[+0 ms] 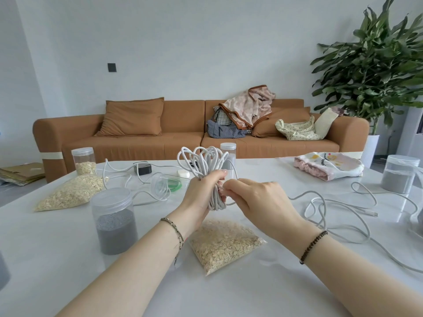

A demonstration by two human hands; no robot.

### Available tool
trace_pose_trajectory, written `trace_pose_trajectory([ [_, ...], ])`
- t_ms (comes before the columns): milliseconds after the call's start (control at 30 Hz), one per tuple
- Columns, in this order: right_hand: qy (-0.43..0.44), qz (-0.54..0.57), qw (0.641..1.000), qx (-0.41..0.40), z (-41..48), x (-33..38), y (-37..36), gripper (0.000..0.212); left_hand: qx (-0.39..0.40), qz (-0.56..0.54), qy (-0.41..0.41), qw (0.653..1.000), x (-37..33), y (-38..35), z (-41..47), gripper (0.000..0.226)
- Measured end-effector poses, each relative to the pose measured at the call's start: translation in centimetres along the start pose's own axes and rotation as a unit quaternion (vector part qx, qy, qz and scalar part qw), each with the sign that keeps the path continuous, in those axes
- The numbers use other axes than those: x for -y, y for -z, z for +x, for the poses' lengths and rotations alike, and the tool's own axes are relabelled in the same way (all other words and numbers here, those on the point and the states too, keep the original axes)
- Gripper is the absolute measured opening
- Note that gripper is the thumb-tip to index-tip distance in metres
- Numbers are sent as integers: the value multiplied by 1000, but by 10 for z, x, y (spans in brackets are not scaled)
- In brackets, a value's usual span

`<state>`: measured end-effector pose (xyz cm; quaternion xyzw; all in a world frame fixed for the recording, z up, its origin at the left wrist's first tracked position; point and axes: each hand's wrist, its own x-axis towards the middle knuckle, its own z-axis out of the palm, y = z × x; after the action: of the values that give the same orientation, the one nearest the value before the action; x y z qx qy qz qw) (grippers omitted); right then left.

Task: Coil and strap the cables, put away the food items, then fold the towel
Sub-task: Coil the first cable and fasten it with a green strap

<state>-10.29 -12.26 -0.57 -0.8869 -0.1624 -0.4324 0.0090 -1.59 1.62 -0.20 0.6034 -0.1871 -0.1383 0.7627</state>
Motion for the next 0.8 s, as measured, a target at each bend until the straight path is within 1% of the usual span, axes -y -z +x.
trace_pose_trajectory([
  [33,-23,32,999,5,-1,2,-3,30,-15,0,-8,1000,0,-1,1,22],
  [67,-56,75,995,24,-1,4,-3,33,-31,-1,-18,999,-1,-1,1,26],
  [133,-106,184,975,66,-2,8,-4,30,-57,-23,-35,997,-3,-1,2,31],
  [233,-153,304,935,106,0,12,-3,27,-85,-116,-47,989,-7,-1,2,32],
  [333,-194,370,896,150,1,12,-3,29,-100,-227,-56,967,-15,-2,2,29],
  [433,-206,388,882,172,-1,10,-5,24,-111,-323,-65,937,-26,4,3,29],
  [533,-210,382,882,180,-1,6,-3,21,-106,-365,-61,923,-33,9,2,29],
  [633,-213,362,889,184,1,1,1,25,-71,-368,-45,926,-35,9,-1,32],
  [800,-237,298,909,170,1,-12,6,37,10,-315,-32,949,-35,3,-9,37],
])
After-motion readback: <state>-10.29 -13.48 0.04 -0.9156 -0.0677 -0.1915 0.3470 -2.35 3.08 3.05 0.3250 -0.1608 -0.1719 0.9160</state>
